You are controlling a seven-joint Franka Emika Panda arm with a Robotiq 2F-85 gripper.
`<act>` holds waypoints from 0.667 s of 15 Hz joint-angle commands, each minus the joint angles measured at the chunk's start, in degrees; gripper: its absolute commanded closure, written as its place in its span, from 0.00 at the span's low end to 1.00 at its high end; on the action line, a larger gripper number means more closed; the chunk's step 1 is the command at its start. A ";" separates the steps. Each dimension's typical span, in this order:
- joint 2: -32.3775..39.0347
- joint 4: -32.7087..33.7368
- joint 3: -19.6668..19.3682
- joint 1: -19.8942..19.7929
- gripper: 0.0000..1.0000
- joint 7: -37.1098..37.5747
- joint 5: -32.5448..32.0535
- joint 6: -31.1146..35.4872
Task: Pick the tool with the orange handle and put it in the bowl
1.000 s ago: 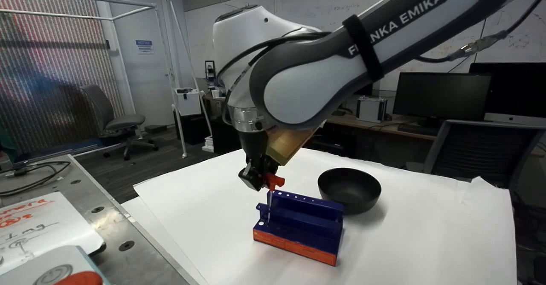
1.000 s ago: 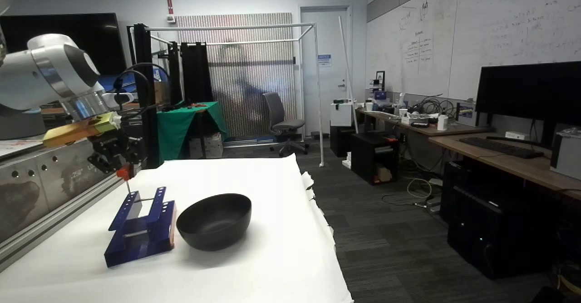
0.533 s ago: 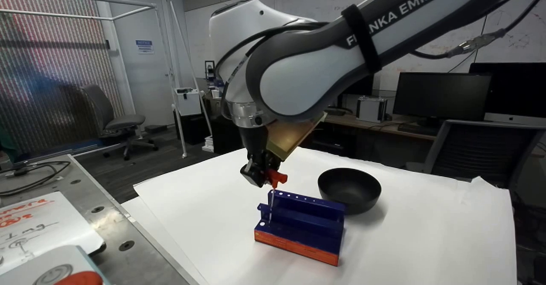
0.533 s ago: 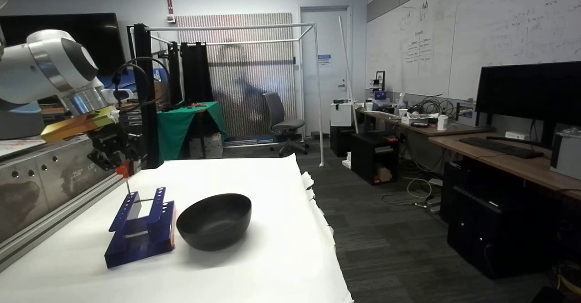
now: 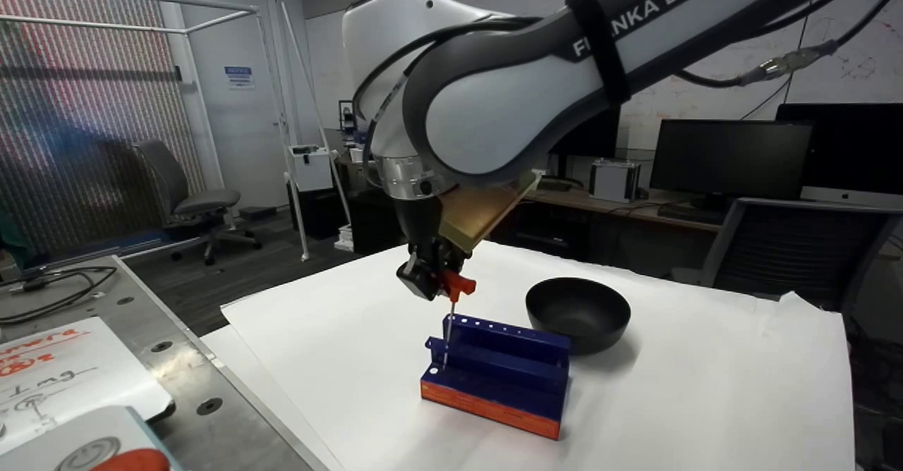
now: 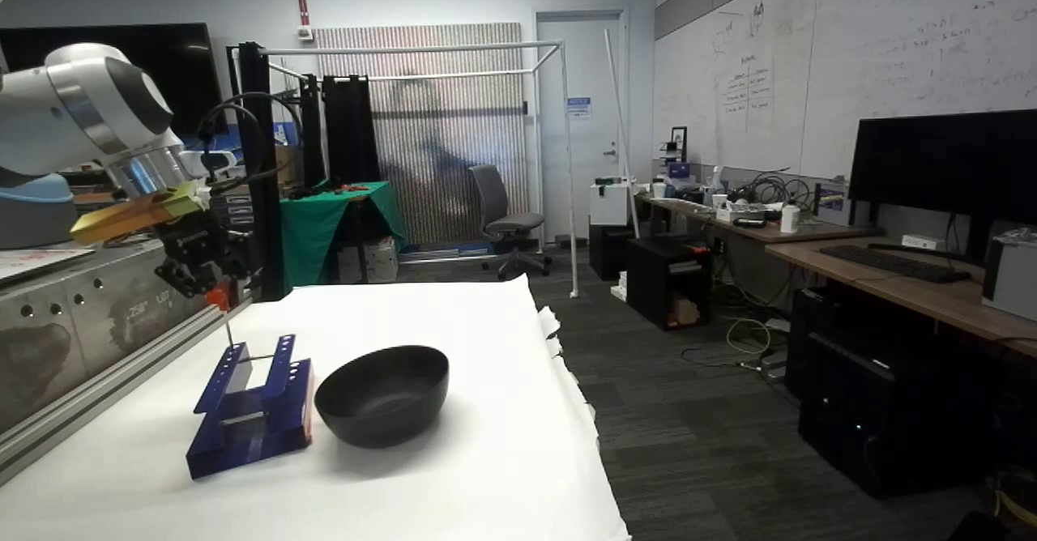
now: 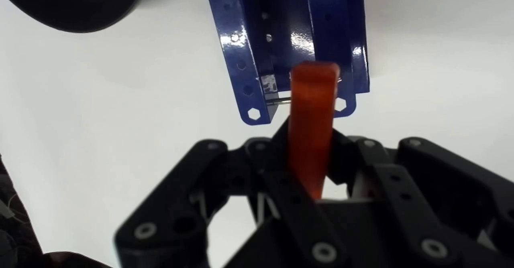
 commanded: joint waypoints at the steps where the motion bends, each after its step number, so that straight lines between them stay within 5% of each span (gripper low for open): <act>1: -2.64 0.20 -0.35 0.54 0.93 0.63 -1.22 -1.52; 10: -7.51 -2.70 -1.54 0.75 0.93 4.80 -7.11 -2.85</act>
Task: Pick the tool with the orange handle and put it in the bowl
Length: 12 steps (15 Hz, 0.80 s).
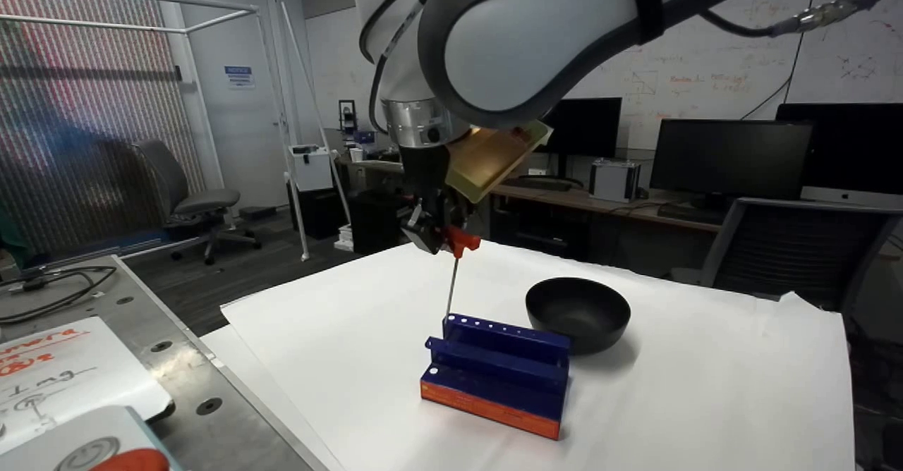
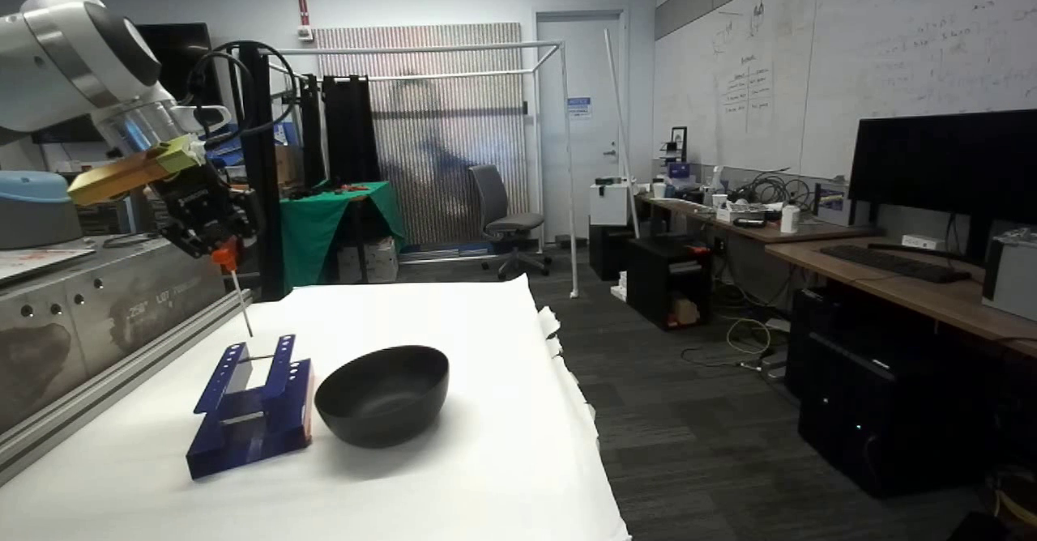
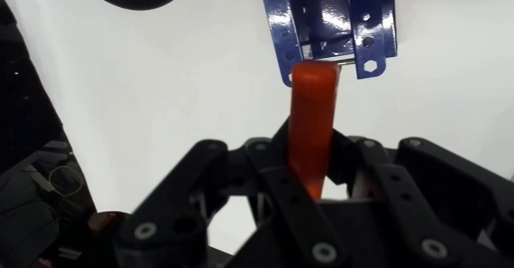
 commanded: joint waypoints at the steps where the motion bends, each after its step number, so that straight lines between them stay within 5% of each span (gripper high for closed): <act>1: -3.40 -3.03 -1.42 0.69 0.93 3.86 -4.62 -1.89; 12: -9.61 -13.38 -2.33 -4.90 0.93 10.79 -7.39 -7.16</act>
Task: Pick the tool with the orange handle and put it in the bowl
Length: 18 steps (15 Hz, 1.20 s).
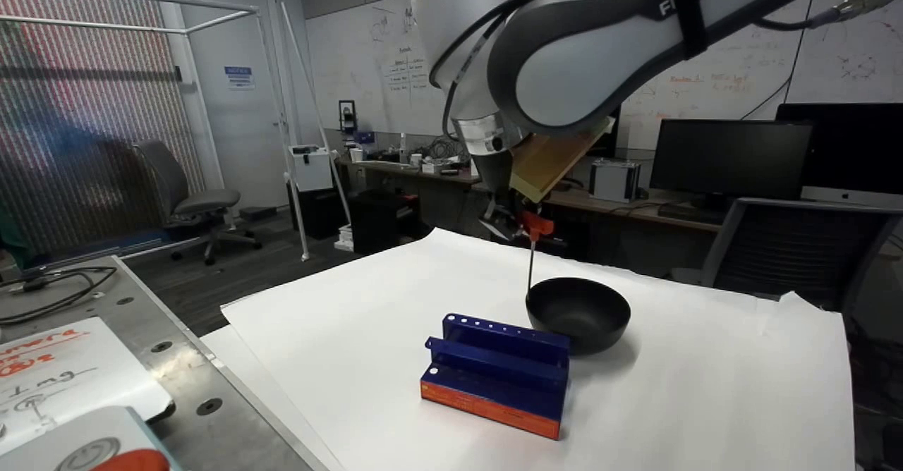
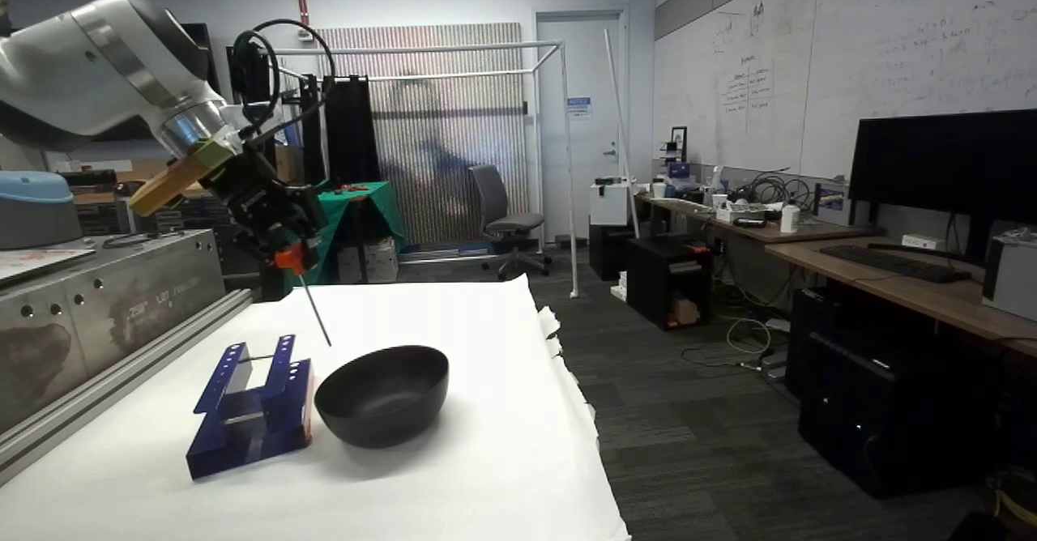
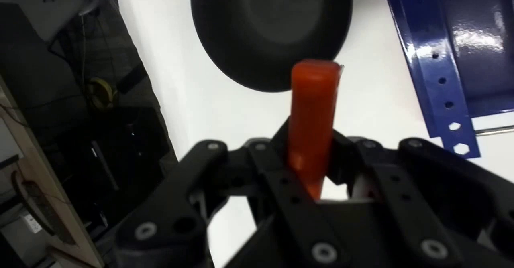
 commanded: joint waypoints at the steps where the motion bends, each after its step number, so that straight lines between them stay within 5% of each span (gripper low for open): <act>1: -4.29 -5.14 -0.03 -2.12 0.93 2.57 -0.69 -0.61; 5: -5.43 -8.48 0.07 -4.70 0.93 3.63 -0.64 1.28; 16: -9.18 -22.66 -0.35 -8.55 0.93 5.57 -0.78 22.41; 17: -9.62 -23.89 -0.38 -8.98 0.90 5.38 -0.32 23.85; 18: -10.08 -24.96 -0.45 -9.33 0.65 5.44 -0.01 24.97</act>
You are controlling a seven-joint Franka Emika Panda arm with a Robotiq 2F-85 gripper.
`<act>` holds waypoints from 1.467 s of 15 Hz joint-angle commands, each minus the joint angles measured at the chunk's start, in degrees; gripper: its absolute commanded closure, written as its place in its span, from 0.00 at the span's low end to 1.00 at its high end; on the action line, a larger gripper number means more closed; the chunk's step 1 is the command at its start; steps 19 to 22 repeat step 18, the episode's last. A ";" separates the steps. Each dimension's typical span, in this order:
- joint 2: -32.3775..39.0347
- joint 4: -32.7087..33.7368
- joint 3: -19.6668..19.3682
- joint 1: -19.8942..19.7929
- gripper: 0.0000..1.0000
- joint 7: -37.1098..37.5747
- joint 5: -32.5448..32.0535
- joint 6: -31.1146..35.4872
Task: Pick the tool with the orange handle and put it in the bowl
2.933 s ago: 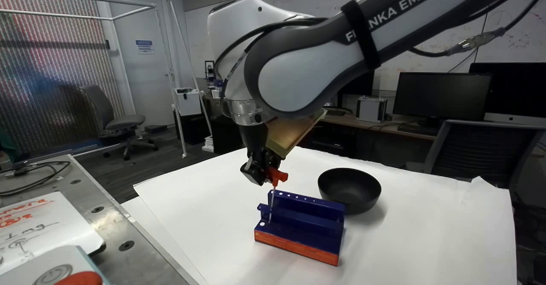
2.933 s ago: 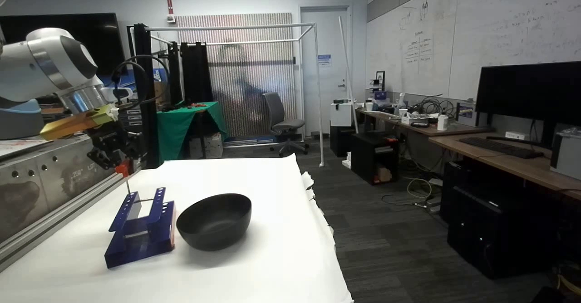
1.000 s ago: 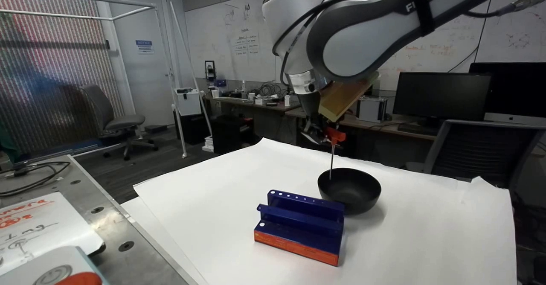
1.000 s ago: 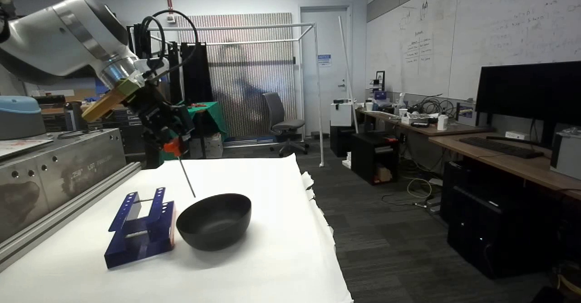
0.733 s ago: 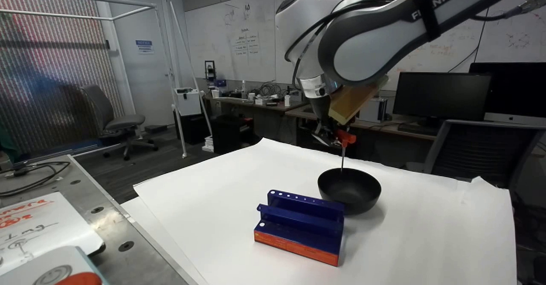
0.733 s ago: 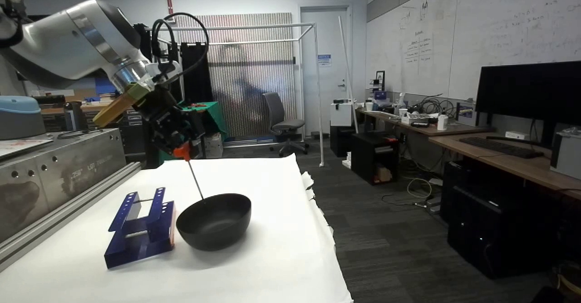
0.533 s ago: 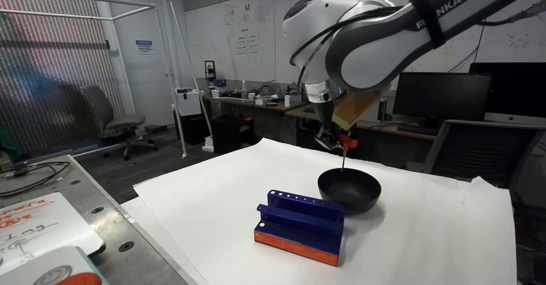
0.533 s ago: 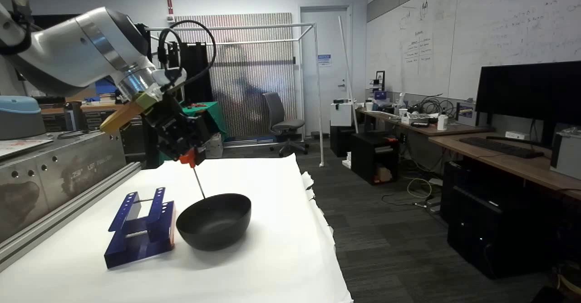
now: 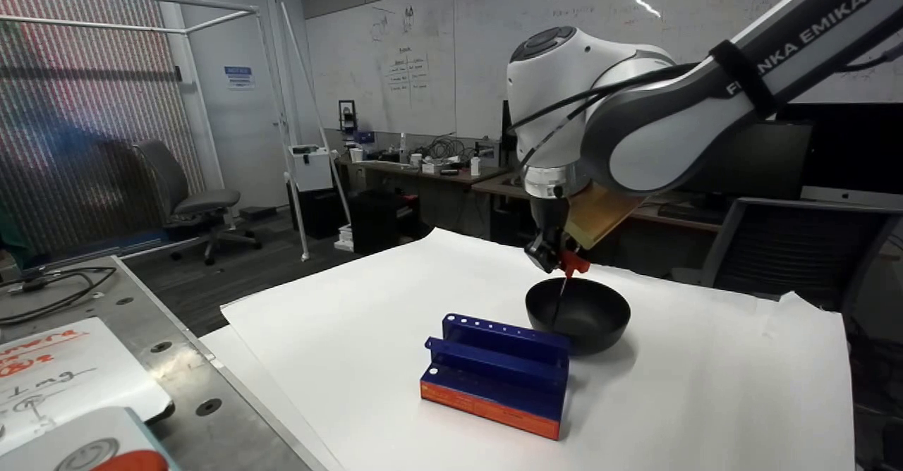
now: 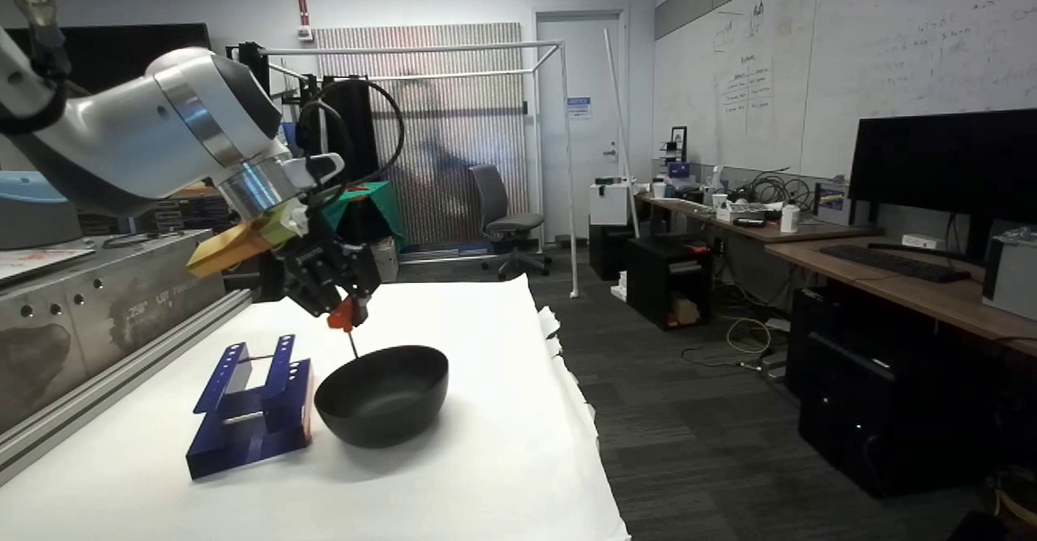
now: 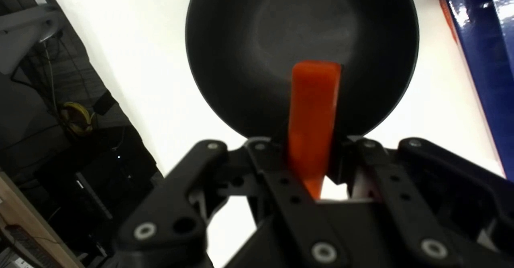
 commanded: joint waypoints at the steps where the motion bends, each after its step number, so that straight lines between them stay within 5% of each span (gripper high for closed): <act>1: -4.40 -6.33 -0.41 -1.27 0.64 0.70 0.21 5.54; 10: -7.65 -10.35 -0.57 -4.30 0.02 -0.67 3.19 8.63; 17: -10.82 -10.75 0.57 -5.01 0.00 -7.22 10.15 4.18; 22: -7.56 -8.96 -0.05 -4.50 0.00 -3.53 7.22 5.51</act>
